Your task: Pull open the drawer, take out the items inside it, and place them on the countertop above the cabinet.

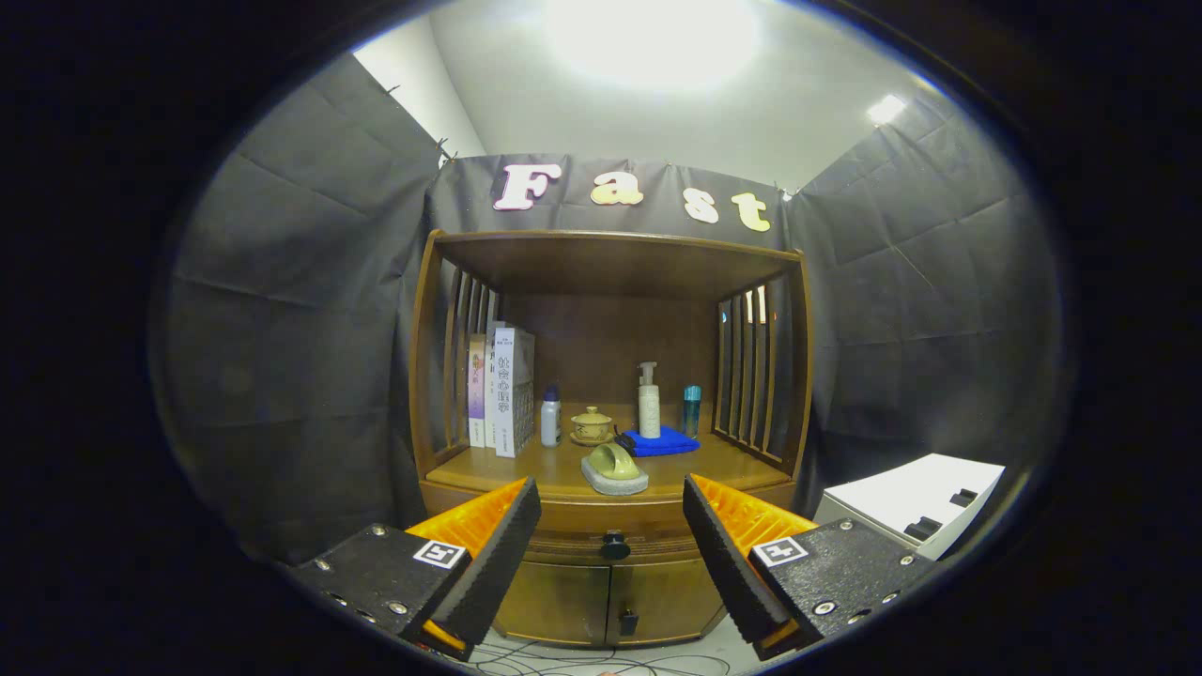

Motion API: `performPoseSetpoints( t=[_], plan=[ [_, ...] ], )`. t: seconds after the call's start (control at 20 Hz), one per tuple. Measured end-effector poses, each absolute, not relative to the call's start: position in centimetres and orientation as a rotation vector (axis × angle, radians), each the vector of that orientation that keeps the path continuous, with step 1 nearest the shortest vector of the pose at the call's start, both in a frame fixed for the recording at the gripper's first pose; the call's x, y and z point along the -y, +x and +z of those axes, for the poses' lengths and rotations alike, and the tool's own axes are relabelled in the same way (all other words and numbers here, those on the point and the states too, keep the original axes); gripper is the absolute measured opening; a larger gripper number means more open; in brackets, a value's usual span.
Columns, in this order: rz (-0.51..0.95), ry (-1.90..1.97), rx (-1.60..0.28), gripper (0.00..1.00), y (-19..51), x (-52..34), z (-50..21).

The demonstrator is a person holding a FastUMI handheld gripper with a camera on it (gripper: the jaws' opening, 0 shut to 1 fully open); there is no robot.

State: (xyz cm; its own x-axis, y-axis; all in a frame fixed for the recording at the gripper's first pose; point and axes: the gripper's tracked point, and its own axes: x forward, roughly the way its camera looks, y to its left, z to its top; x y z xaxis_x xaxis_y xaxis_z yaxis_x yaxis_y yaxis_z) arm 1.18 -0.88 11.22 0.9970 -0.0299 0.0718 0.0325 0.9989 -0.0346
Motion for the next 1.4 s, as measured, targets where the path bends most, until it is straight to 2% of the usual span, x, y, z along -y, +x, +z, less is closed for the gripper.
performPoseSetpoints(
  t=[1.4],
  plan=[
    [0.011,-0.034,0.053,0.95,1.3,-0.6,10.2]
  ],
)
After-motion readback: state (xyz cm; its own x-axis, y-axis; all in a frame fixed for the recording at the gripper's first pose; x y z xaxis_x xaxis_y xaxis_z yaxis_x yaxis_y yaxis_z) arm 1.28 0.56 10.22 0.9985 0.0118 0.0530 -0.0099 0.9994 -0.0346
